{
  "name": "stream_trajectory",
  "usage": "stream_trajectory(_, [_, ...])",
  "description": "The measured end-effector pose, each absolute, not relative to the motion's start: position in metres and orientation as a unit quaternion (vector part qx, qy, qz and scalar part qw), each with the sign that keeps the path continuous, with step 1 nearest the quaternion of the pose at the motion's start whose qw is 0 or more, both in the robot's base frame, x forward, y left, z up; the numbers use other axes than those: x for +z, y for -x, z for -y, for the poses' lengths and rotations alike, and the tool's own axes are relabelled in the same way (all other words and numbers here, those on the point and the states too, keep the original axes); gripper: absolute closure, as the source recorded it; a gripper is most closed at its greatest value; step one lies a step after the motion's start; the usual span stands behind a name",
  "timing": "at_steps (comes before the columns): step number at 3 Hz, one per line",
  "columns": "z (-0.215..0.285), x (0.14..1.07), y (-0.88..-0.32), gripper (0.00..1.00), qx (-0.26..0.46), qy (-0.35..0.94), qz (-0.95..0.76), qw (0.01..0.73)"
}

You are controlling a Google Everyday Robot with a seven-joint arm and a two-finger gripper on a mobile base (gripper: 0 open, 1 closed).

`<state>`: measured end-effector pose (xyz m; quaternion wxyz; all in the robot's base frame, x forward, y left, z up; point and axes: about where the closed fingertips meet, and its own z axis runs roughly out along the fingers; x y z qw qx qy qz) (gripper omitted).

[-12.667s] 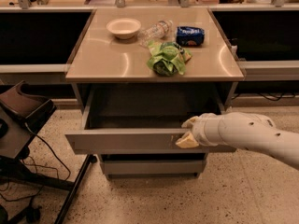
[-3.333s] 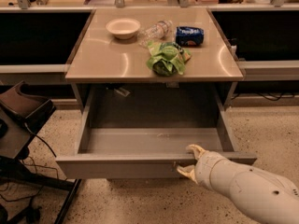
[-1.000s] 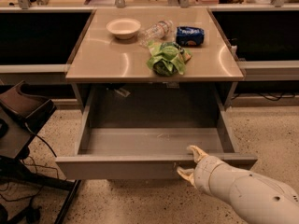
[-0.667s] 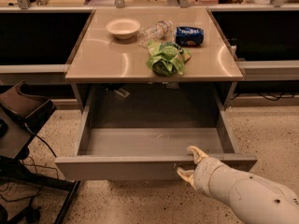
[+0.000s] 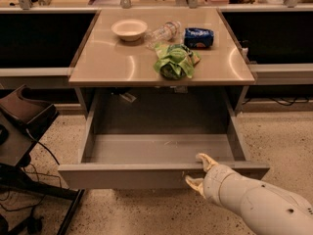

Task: Open top drawer

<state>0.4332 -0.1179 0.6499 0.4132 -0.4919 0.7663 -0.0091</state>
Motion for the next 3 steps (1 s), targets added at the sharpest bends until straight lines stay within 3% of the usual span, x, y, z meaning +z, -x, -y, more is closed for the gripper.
stream_trajectory(1, [0.1179,0.6499,-0.4332,0.11,-0.009,0.492,-0.766,0.413])
stream_trajectory(2, [0.1179,0.6499,-0.4332,0.0,-0.009,0.492,-0.766,0.413])
stream_trajectory(3, [0.1178,0.6499,-0.4332,0.0,-0.009,0.492,-0.766,0.413])
